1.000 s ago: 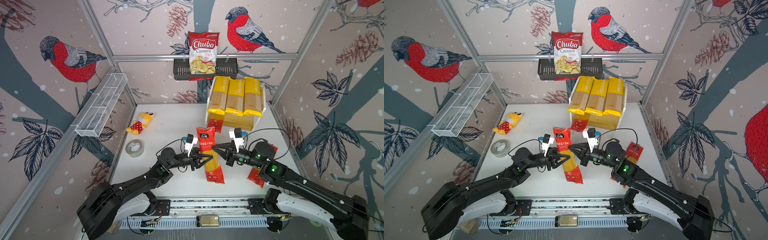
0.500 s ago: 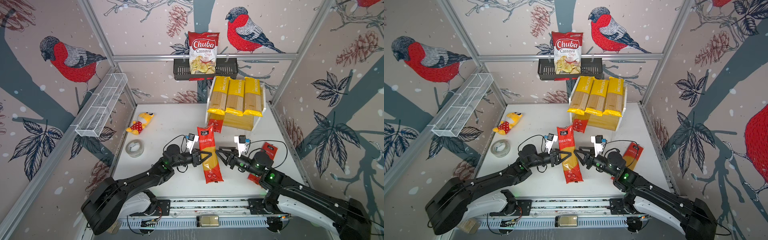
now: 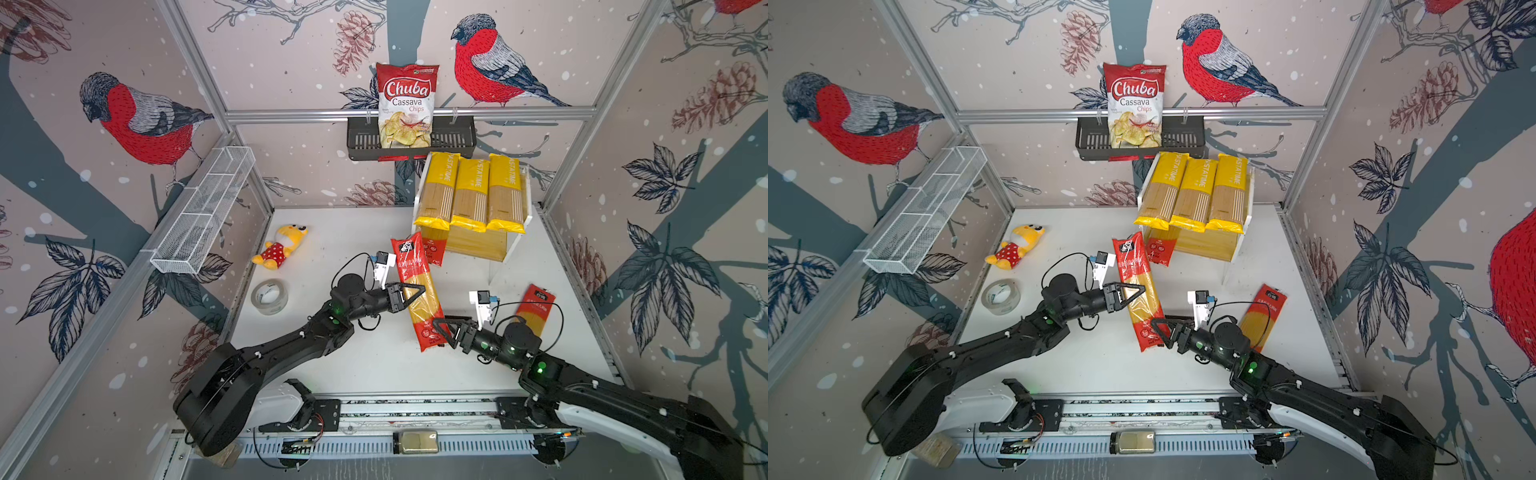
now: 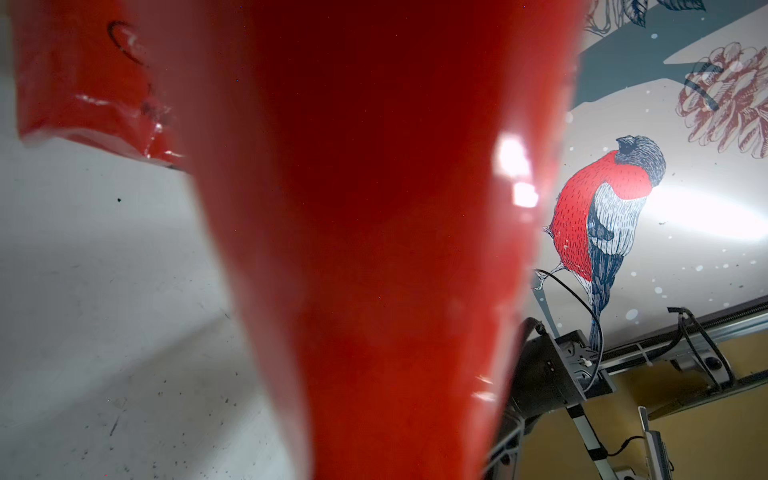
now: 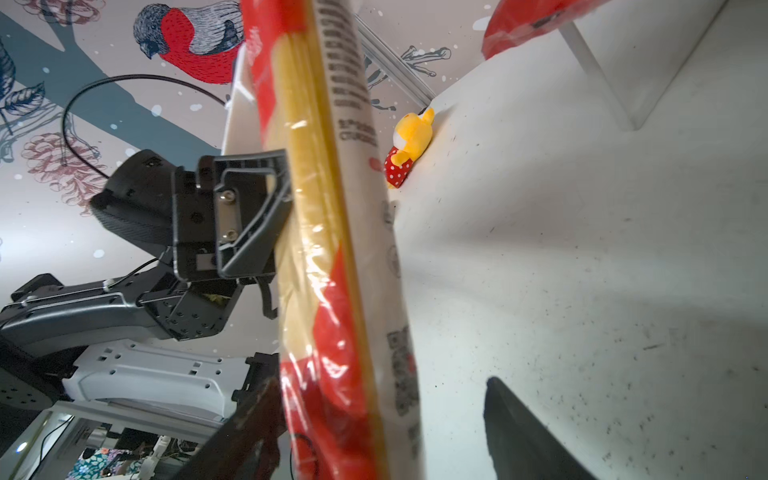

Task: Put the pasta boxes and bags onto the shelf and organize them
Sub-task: 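Carry the pack to the lower shelf tier with the right gripper while the left releases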

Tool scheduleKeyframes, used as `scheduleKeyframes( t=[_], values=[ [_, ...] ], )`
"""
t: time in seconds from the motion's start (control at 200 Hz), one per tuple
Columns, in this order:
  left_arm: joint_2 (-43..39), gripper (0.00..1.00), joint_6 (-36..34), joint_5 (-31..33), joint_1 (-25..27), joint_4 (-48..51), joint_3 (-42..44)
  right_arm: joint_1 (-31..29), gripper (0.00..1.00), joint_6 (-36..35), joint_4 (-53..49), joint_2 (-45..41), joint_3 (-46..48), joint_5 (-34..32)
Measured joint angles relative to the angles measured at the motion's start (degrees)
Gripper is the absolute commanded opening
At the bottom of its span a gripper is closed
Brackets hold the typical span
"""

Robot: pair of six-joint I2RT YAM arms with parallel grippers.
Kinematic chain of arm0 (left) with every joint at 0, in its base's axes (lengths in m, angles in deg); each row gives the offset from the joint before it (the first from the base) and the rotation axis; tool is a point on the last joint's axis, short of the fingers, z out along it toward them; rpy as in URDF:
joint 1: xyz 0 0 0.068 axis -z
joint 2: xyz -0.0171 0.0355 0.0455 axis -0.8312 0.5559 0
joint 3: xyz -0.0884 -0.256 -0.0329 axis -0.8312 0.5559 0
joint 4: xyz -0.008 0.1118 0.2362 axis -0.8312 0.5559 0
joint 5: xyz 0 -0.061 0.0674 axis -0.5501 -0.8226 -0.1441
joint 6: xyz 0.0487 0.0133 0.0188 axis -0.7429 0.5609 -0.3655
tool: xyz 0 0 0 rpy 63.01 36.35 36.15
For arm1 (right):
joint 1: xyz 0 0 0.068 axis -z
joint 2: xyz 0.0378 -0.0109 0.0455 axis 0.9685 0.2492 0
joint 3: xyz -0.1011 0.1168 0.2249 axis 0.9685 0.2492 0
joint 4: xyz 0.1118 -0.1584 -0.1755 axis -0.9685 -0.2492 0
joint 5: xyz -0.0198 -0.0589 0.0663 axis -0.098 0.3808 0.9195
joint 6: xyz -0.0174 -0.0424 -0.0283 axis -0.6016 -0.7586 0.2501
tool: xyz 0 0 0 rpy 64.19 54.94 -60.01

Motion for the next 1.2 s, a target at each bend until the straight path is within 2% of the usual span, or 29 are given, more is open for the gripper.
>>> scheduleKeyframes(
  t=[0.245, 0.37, 0.64, 0.785, 0.931, 1.201],
  values=[
    [2.29, 0.28, 4.20, 1.07, 0.07, -3.34, 0.11, -1.46, 0.71, 0.22, 2.47, 2.89, -1.22, -0.04],
    [2.34, 0.31, 4.63, 1.77, 0.07, -3.72, -0.17, -1.97, 0.65, 0.20, 3.13, 4.48, -1.75, 0.00],
    [2.71, 0.39, 6.03, 2.34, 0.17, -4.85, -0.31, -2.16, 0.33, 0.35, 4.83, 4.11, -0.52, -1.60],
    [2.71, 0.40, 6.03, 2.27, 0.17, -5.42, -0.24, -2.14, 0.23, 1.44, 4.83, 2.23, 0.22, -2.95],
    [2.80, 0.43, 6.03, 2.12, 0.17, -6.73, -0.22, -2.12, 0.17, 1.57, 4.48, 0.02, 0.66, -3.69],
    [3.54, 0.51, 6.03, 1.51, 0.17, -9.09, -0.66, -0.42, 0.13, 2.91, 0.11, -4.72, 0.72, -6.91]
  ],
)
